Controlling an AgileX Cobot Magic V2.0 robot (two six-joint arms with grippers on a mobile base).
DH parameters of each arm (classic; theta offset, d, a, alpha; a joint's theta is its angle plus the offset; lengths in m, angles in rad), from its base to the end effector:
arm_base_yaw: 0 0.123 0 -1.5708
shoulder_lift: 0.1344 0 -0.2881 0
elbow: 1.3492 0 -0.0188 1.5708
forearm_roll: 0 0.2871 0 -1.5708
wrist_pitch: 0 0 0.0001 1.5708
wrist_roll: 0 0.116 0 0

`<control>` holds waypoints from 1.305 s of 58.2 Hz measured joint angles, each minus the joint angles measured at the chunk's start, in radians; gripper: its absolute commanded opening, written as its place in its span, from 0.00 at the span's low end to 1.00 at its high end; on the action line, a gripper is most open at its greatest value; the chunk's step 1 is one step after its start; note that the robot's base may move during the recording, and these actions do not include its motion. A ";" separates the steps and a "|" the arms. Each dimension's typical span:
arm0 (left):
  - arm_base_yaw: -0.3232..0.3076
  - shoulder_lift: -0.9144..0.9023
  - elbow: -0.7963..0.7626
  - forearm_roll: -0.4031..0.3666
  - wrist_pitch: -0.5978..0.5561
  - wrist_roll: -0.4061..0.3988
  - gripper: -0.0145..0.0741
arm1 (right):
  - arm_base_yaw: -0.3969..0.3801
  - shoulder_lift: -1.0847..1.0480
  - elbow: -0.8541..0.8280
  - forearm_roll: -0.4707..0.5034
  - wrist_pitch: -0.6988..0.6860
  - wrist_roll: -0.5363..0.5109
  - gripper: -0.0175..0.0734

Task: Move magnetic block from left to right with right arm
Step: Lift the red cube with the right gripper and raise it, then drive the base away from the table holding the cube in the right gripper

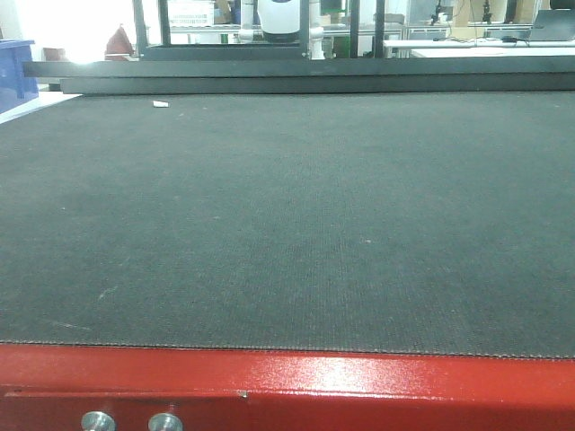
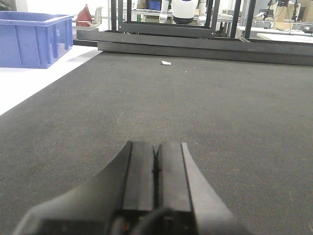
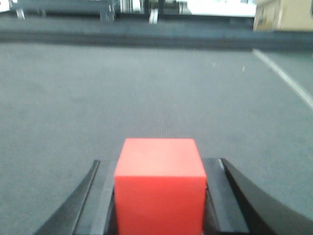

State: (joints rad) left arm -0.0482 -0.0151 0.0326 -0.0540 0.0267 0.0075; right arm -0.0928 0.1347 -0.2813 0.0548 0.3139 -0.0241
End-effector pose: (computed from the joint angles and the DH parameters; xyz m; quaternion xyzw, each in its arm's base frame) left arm 0.1148 -0.0057 0.2009 0.0011 0.6917 -0.0347 0.7213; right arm 0.1125 -0.0085 0.2751 0.0386 0.7337 -0.0158 0.6782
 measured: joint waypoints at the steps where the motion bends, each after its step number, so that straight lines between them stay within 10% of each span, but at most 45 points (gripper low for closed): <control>1: 0.000 0.000 0.000 0.000 0.000 0.000 0.02 | 0.000 -0.016 0.000 0.000 0.005 0.000 0.46; 76: 0.000 0.000 0.000 0.000 0.000 0.000 0.02 | 0.000 -0.094 0.000 0.000 0.028 -0.002 0.46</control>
State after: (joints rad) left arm -0.0482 -0.0151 0.0326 -0.0540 0.0267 0.0075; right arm -0.0928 0.0409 -0.2813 0.0548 0.3416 -0.0257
